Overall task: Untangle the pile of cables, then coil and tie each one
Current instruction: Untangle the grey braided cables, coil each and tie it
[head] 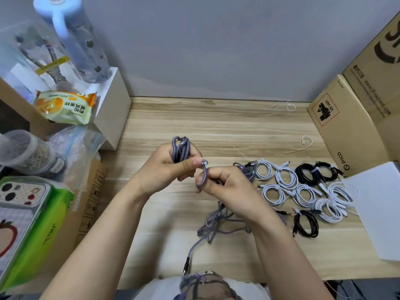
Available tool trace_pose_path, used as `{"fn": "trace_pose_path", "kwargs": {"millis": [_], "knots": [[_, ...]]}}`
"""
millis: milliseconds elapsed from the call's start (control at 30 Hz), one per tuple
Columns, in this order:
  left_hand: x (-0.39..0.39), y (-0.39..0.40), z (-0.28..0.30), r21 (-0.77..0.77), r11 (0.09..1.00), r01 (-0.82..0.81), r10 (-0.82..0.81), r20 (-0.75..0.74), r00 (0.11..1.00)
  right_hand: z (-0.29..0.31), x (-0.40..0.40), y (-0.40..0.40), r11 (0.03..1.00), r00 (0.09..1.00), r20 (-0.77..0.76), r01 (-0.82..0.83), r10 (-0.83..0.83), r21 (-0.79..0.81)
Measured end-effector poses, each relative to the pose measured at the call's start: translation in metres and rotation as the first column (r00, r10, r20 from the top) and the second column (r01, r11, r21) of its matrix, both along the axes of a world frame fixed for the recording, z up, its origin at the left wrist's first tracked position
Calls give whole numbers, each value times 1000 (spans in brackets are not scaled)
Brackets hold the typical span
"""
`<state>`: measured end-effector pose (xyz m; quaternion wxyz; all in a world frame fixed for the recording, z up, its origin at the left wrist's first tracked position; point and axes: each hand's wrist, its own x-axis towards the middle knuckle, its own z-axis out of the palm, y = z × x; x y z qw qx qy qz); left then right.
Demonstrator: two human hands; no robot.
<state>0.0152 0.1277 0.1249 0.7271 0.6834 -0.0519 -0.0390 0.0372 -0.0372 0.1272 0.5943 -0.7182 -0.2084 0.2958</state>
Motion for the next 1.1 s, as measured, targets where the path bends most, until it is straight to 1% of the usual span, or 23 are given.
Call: {"fn": "trace_pose_path", "kwargs": {"millis": [67, 133, 233, 300, 367, 433, 467, 500, 533, 600, 667, 733, 800, 867, 933, 1000, 1100], "knots": [[0, 1, -3, 75, 990, -121, 121, 8, 993, 6, -3, -1, 999, 999, -43, -7, 9, 45], [0, 0, -3, 132, 970, -202, 201, 21, 979, 11, -4, -3, 995, 995, -88, 47, -40, 83], [-2, -4, -1, 164, 955, -247, 246, 26, 969, 21, -5, -5, 982, 991, -72, 120, -111, 146], [-4, -4, 0, 180, 957, -228, 233, -5, 973, 26, -5, -6, 976, 988, -9, 156, -156, 153], [-6, -2, -1, 147, 982, -122, 139, -108, 984, 30, -5, -8, 963, 973, 57, 214, -225, 162], [-9, -2, -1, 66, 993, 100, -83, -221, 972, 33, -2, -8, 941, 956, 76, 261, -283, 213], [-12, -4, 0, -4, 973, 231, -225, -252, 941, 34, 1, -10, 929, 946, 87, 285, -312, 234], [-14, -6, 2, -96, 936, 338, -352, -261, 899, 34, 3, -11, 918, 935, 94, 310, -341, 248], [-16, -7, 4, -204, 889, 409, -451, -250, 857, 35, 6, -12, 908, 928, 95, 326, -360, 263], [-21, -9, 8, -398, 778, 486, -584, -173, 793, 34, 8, -13, 902, 926, 76, 336, -369, 271], [-22, -13, 14, -550, 640, 537, -661, -38, 749, 32, 8, -11, 909, 936, 38, 331, -351, 255], [-18, -18, 22, -676, 476, 563, -680, 123, 722, 29, 7, -7, 920, 955, -53, 295, -291, 257], [-15, -24, 30, -780, 336, 528, -637, 226, 737, 26, 6, 0, 929, 967, -155, 239, -202, 282], [-13, -27, 36, -887, 239, 396, -547, 214, 810, 24, 2, 8, 943, 976, -181, 172, -123, 284], [-12, -28, 40, -948, 200, 248, -435, 141, 889, 19, 0, 12, 964, 981, -181, 118, -75, 238], [-11, -27, 42, -975, 201, 97, -309, 31, 951, 11, 0, 13, 983, 981, -193, 43, -8, 177], [-7, -20, 42, -986, 147, -76, -161, -100, 982, 3, -4, 9, 971, 949, -264, -116, 170, 209]]}}
